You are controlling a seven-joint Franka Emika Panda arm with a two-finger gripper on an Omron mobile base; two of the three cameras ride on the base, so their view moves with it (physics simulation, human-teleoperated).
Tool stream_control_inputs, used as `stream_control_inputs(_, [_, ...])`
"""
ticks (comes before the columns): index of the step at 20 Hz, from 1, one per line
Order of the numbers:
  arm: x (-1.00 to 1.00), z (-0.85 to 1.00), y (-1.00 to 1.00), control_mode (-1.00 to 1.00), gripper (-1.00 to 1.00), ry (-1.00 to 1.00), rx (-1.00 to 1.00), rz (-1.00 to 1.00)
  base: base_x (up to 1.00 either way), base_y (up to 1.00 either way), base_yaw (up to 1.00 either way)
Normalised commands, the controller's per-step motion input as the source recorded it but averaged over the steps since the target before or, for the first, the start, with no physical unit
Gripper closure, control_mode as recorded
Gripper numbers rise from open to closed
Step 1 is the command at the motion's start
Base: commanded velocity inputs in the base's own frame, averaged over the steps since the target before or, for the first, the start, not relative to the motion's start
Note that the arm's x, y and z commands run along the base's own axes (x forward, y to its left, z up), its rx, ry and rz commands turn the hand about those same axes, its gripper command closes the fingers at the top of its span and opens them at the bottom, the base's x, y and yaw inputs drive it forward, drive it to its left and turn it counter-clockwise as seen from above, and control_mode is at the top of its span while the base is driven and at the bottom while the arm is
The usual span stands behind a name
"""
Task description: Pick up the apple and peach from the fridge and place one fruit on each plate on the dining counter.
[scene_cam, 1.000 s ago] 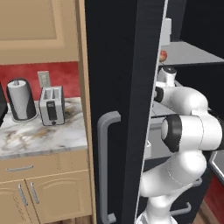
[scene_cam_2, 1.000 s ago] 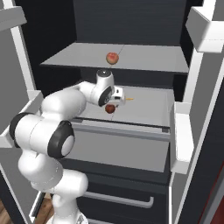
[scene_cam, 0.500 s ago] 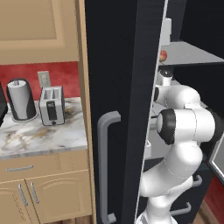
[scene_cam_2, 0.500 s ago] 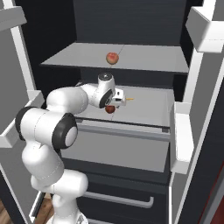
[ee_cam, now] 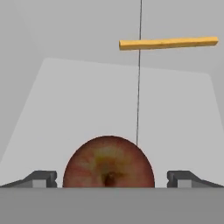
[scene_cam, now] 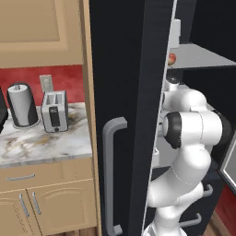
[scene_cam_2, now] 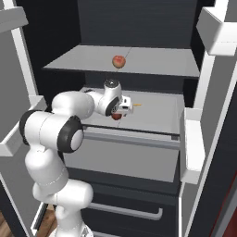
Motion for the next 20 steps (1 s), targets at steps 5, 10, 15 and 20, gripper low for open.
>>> stream_control_inputs(5, [0.14,-0.09,0.0,-1.0,-1.0,0.05,0.0,0.0,0.0,0.0,0.0])
stream_control_inputs(10, [0.0,-0.21,0.0,-1.0,-1.0,0.1,0.0,0.0,0.0,0.0,0.0])
stream_control_inputs(15, [0.0,-0.09,0.0,-1.0,-1.0,0.0,0.0,0.0,0.0,0.0,0.0])
stream_control_inputs(20, [-0.01,-0.09,0.0,-1.0,1.0,0.0,0.0,0.0,0.0,0.0,0.0])
